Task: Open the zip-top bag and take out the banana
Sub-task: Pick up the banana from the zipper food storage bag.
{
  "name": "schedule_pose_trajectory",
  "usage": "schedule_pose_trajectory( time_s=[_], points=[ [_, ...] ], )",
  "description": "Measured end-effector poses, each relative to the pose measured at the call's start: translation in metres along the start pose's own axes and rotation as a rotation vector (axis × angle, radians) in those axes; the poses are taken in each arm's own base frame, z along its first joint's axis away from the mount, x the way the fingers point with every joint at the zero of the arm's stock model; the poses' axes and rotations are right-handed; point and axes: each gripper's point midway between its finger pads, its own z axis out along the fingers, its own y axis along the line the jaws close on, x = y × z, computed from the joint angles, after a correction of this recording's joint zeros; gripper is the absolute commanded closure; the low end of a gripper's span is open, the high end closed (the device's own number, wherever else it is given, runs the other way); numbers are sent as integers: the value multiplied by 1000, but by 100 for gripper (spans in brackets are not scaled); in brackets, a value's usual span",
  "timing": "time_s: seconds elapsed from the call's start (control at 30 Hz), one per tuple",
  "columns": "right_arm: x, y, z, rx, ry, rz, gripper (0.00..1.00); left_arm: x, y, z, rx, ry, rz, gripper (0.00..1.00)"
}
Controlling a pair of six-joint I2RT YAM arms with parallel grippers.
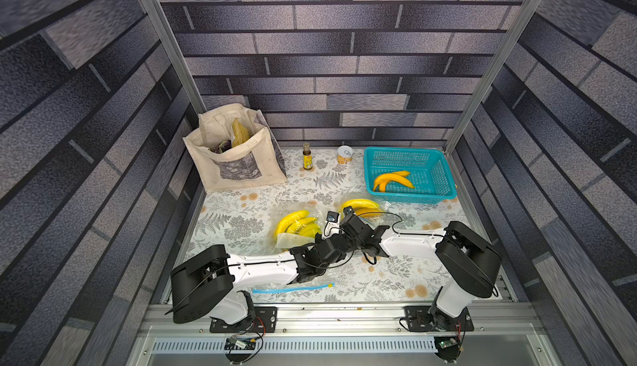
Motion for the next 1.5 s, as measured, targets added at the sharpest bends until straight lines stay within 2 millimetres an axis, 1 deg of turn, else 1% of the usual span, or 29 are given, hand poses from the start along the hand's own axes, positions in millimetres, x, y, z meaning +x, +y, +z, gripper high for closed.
schedule_pose_trajectory(
  time_s=[0.03, 0.07, 0.3, 0.43, 0.63, 0.7, 0.77, 0.93, 1.07, 1.13, 1.23, 1.4, 1.5],
  points=[
    [1, 1, -2, -10, 2, -7, 99, 0, 0, 0, 1, 2, 1, 89],
    [3, 1, -5, -23, 4, -17, 100, 2, 1, 0, -2, 6, 4, 89],
    [11, 7, -42, -141, 3, -78, 100, 5, 10, 2, -31, 25, 11, 88],
    [20, 11, -61, -205, 30, -98, 100, 4, 15, 3, -51, 32, 13, 88],
    [45, 14, -79, -278, 128, -130, 100, 0, 13, 8, -68, 44, 19, 88],
    [53, 16, -88, -313, 159, -138, 100, 1, 12, 11, -74, 52, 25, 88],
    [57, 18, -101, -353, 173, -148, 100, 2, 12, 13, -80, 59, 28, 88],
    [58, 25, -144, -475, 142, -157, 100, 0, 13, 15, -89, 60, 26, 87],
    [63, 36, -172, -598, 135, -159, 100, -1, 21, 17, -112, 66, 24, 87],
    [65, 39, -181, -635, 139, -158, 100, -1, 21, 17, -115, 68, 26, 87],
    [67, 37, -191, -652, 129, -150, 100, -1, 23, 18, -119, 70, 25, 88],
    [55, 25, -207, -654, 49, -96, 100, -1, 23, 18, -117, 69, 25, 86],
    [47, 19, -213, -654, 5, -48, 100, -2, 18, 17, -99, 65, 29, 85]
  ],
)
